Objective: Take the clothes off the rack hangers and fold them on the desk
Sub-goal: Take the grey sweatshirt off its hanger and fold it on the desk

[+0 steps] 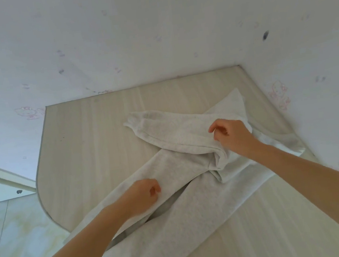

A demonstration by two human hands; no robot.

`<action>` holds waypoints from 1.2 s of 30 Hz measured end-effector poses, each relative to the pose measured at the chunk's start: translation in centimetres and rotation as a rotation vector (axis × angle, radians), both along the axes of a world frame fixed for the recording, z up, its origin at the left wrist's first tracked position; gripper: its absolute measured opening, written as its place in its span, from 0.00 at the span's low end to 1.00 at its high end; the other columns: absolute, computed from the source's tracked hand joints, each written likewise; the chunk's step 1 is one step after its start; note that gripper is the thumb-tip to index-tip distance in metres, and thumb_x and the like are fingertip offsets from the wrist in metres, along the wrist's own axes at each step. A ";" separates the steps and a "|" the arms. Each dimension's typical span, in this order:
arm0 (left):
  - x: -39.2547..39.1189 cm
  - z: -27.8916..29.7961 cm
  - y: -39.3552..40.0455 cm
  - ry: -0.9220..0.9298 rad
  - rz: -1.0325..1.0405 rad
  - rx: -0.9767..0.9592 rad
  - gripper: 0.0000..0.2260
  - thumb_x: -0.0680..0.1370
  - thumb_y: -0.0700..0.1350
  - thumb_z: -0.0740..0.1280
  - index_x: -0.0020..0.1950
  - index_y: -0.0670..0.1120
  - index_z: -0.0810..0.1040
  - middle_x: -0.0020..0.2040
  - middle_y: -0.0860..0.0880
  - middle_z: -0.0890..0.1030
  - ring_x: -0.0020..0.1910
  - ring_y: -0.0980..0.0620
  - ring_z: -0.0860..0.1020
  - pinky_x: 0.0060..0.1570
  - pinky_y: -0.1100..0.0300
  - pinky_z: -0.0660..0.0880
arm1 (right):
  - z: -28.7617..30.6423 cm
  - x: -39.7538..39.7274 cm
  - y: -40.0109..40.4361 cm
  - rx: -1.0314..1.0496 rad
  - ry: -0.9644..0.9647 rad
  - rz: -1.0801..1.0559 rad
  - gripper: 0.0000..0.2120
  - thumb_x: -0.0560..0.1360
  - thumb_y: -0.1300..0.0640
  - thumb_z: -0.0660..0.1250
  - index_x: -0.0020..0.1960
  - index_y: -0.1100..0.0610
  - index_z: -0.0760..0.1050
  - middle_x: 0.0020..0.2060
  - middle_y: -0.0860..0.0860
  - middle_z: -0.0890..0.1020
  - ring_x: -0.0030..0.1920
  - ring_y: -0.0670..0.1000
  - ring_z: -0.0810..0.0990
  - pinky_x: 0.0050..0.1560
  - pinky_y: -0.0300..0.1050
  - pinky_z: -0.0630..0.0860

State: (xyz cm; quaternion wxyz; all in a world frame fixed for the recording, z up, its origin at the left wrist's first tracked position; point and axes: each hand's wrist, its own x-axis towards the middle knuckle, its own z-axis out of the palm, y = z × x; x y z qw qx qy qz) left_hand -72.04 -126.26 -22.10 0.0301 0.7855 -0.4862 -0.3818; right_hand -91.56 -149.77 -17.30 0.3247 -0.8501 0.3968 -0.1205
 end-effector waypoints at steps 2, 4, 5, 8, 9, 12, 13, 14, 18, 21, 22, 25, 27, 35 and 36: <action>-1.2 0.0 -2.7 0.176 0.137 -0.115 0.07 0.81 0.45 0.62 0.55 0.53 0.78 0.49 0.55 0.77 0.45 0.55 0.76 0.49 0.64 0.74 | -0.4 -0.3 -2.8 -0.087 0.095 -0.119 0.09 0.78 0.62 0.60 0.55 0.56 0.76 0.48 0.52 0.80 0.47 0.52 0.78 0.52 0.48 0.76; -2.9 0.4 -5.3 0.415 0.318 -0.203 0.06 0.80 0.45 0.65 0.56 0.51 0.79 0.50 0.53 0.80 0.47 0.53 0.80 0.49 0.63 0.78 | -1.4 -0.6 -5.8 -0.047 0.272 -0.217 0.17 0.79 0.55 0.62 0.66 0.57 0.70 0.60 0.57 0.74 0.60 0.58 0.72 0.62 0.52 0.69; -3.8 0.6 -6.5 0.545 0.412 -0.229 0.08 0.79 0.45 0.66 0.57 0.49 0.79 0.51 0.51 0.81 0.49 0.53 0.80 0.48 0.64 0.79 | -1.8 -0.6 -6.8 0.004 0.342 -0.256 0.22 0.78 0.51 0.63 0.70 0.57 0.66 0.65 0.58 0.70 0.65 0.60 0.68 0.66 0.54 0.66; -6.8 0.9 -9.8 0.789 0.582 -0.285 0.05 0.78 0.47 0.68 0.52 0.50 0.82 0.48 0.54 0.83 0.49 0.56 0.80 0.49 0.65 0.79 | -3.2 -0.3 -9.2 0.162 0.378 -0.298 0.33 0.77 0.42 0.62 0.76 0.55 0.57 0.72 0.56 0.67 0.71 0.61 0.63 0.71 0.58 0.60; -7.6 0.8 -10.6 0.788 0.591 -0.308 0.03 0.77 0.48 0.69 0.49 0.51 0.82 0.45 0.55 0.83 0.48 0.57 0.80 0.49 0.65 0.78 | -3.6 -0.2 -9.5 0.220 0.355 -0.302 0.35 0.77 0.40 0.62 0.76 0.54 0.55 0.72 0.55 0.67 0.72 0.61 0.64 0.71 0.59 0.60; -9.7 0.5 -12.6 0.781 0.670 -0.335 0.08 0.74 0.50 0.72 0.50 0.49 0.83 0.46 0.56 0.84 0.48 0.59 0.81 0.45 0.68 0.75 | -3.9 -0.8 -10.3 0.262 0.360 -0.291 0.30 0.77 0.40 0.62 0.72 0.56 0.63 0.67 0.54 0.73 0.67 0.58 0.71 0.68 0.55 0.66; -10.2 0.4 -13.0 0.776 0.713 -0.344 0.10 0.74 0.50 0.73 0.51 0.47 0.83 0.47 0.54 0.85 0.48 0.58 0.82 0.45 0.68 0.76 | -3.6 -1.2 -10.3 0.253 0.357 -0.265 0.24 0.77 0.42 0.63 0.66 0.57 0.71 0.60 0.54 0.77 0.62 0.57 0.75 0.63 0.51 0.70; -10.8 0.4 -13.2 0.765 0.749 -0.361 0.10 0.73 0.49 0.74 0.51 0.45 0.83 0.47 0.52 0.85 0.47 0.56 0.82 0.44 0.67 0.77 | -3.1 -1.9 -10.3 0.262 0.307 -0.243 0.17 0.78 0.46 0.63 0.58 0.58 0.76 0.51 0.53 0.80 0.55 0.56 0.78 0.55 0.47 0.72; -12.0 1.6 -12.7 0.784 0.769 -0.525 0.05 0.75 0.41 0.72 0.51 0.44 0.81 0.47 0.49 0.85 0.47 0.53 0.83 0.47 0.63 0.80 | 0.0 -5.7 -8.9 0.440 -0.135 -0.250 0.09 0.77 0.58 0.63 0.42 0.63 0.75 0.37 0.53 0.75 0.40 0.49 0.74 0.43 0.42 0.68; -13.2 2.5 -11.9 0.807 0.642 -0.595 0.07 0.76 0.38 0.70 0.53 0.47 0.80 0.48 0.53 0.85 0.48 0.57 0.83 0.48 0.64 0.79 | 1.3 -9.3 -7.3 0.508 -0.378 -0.408 0.07 0.73 0.63 0.63 0.36 0.57 0.71 0.34 0.50 0.72 0.35 0.44 0.72 0.41 0.38 0.67; -13.8 2.2 -11.5 0.795 0.617 -0.564 0.07 0.77 0.39 0.69 0.53 0.49 0.79 0.48 0.54 0.85 0.48 0.58 0.83 0.49 0.63 0.79 | 1.0 -10.5 -7.0 0.475 -0.389 -0.484 0.05 0.69 0.61 0.64 0.35 0.57 0.71 0.32 0.51 0.70 0.33 0.44 0.71 0.39 0.39 0.67; -15.0 0.3 -10.6 0.694 0.589 -0.341 0.06 0.77 0.46 0.68 0.53 0.54 0.78 0.50 0.51 0.84 0.49 0.55 0.82 0.53 0.55 0.80 | -1.2 -13.8 -6.4 0.398 -0.195 -0.564 0.08 0.64 0.55 0.64 0.33 0.60 0.70 0.29 0.54 0.67 0.33 0.51 0.66 0.37 0.45 0.62; -15.1 -0.5 -10.1 0.682 0.610 -0.170 0.11 0.75 0.53 0.68 0.53 0.49 0.80 0.53 0.43 0.82 0.50 0.46 0.82 0.56 0.47 0.78 | -3.3 -14.3 -6.2 0.459 0.019 -0.502 0.14 0.73 0.53 0.67 0.34 0.58 0.68 0.30 0.53 0.69 0.36 0.51 0.68 0.37 0.45 0.62; -14.4 -2.0 -11.3 0.684 0.531 0.046 0.11 0.73 0.50 0.72 0.36 0.46 0.75 0.38 0.46 0.79 0.41 0.49 0.80 0.55 0.53 0.78 | -5.8 -12.5 -4.4 0.057 0.592 -0.284 0.08 0.80 0.55 0.58 0.55 0.57 0.71 0.50 0.54 0.77 0.54 0.57 0.76 0.52 0.53 0.75; -14.0 -1.7 -11.5 0.689 0.516 0.083 0.10 0.73 0.47 0.73 0.36 0.45 0.76 0.39 0.46 0.80 0.44 0.48 0.82 0.56 0.54 0.79 | -5.5 -12.0 -4.1 -0.001 0.650 -0.284 0.09 0.79 0.57 0.58 0.58 0.57 0.69 0.54 0.54 0.75 0.56 0.57 0.74 0.53 0.52 0.74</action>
